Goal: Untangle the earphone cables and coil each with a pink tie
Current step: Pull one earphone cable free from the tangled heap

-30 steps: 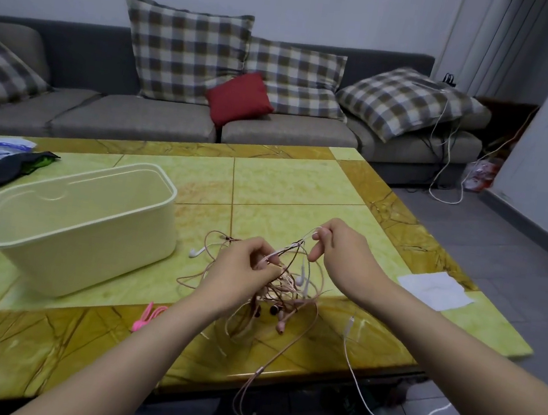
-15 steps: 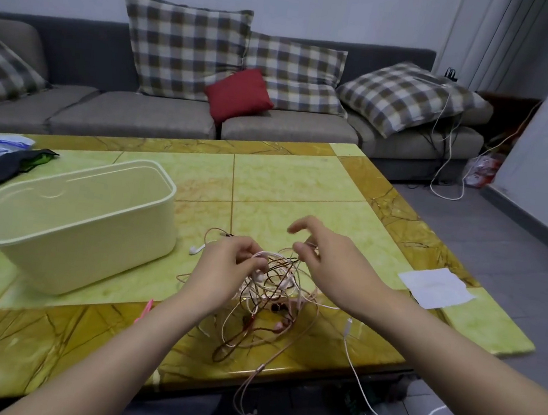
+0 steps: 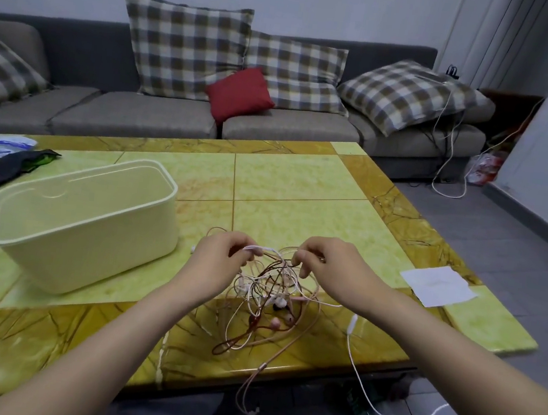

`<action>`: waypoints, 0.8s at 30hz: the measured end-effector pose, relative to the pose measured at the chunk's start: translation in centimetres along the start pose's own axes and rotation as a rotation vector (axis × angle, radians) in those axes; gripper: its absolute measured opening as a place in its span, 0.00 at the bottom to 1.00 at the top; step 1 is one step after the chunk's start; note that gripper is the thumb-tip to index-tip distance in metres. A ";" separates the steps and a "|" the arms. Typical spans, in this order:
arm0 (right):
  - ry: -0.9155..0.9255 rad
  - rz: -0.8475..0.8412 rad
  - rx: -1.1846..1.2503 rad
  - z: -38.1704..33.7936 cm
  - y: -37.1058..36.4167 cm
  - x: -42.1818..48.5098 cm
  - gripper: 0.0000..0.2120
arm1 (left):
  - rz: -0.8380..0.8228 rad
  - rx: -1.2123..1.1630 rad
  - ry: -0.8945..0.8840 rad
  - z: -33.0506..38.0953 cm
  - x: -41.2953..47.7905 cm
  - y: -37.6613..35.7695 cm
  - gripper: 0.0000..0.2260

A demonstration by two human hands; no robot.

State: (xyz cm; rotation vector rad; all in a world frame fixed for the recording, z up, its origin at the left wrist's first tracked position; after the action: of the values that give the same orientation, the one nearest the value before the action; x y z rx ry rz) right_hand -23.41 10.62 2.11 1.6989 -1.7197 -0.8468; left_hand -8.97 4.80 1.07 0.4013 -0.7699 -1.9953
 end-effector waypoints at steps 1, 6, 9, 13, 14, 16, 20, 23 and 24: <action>0.001 0.005 0.016 0.1 0.1 0.0 0.10 | -0.028 0.046 0.023 -0.5 0.0 -0.2 0.10; -0.014 0.038 0.031 0.5 0.7 -0.2 0.11 | -0.119 0.287 0.074 -1.0 -0.3 -1.0 0.12; -0.016 0.006 0.034 0.3 0.5 -0.1 0.10 | 0.037 0.358 0.025 0.2 -0.8 -0.2 0.07; 0.006 -0.001 0.021 -0.5 0.3 -0.2 0.10 | 0.028 0.099 -0.066 2.1 -1.1 -1.6 0.06; 0.011 -0.005 0.028 -0.8 0.3 -0.3 0.10 | -0.019 0.051 -0.048 2.2 -1.0 -2.4 0.05; 0.020 -0.012 0.045 -1.3 0.2 -0.5 0.11 | -0.060 -0.063 -0.021 2.2 -0.9 -3.4 0.05; 0.016 -0.016 0.064 -1.8 0.5 -0.9 0.12 | -0.038 -0.181 -0.007 2.2 -0.5 -3.7 0.07; -0.023 0.019 -0.012 -1.3 1.2 -0.8 0.11 | -0.056 -0.218 -0.024 2.5 -0.6 -3.7 0.09; -0.037 0.032 -0.025 -1.0 1.4 -0.8 0.11 | -0.056 -0.228 -0.025 2.6 -0.6 -3.5 0.08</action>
State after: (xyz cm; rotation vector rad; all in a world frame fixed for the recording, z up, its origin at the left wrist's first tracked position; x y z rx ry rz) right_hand -23.55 11.37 3.84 1.6445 -1.7491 -0.8871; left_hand -12.34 7.56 0.66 0.2673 -0.5436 -2.1168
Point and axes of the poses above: each hand's wrist, its own x-axis towards the middle knuckle, its own y-axis out of the back of the hand, z = x × y, the point moved 9 cm from there along x, towards the middle knuckle, and after that the axes turned 7 degrees about -z, right-handed, at the moved point
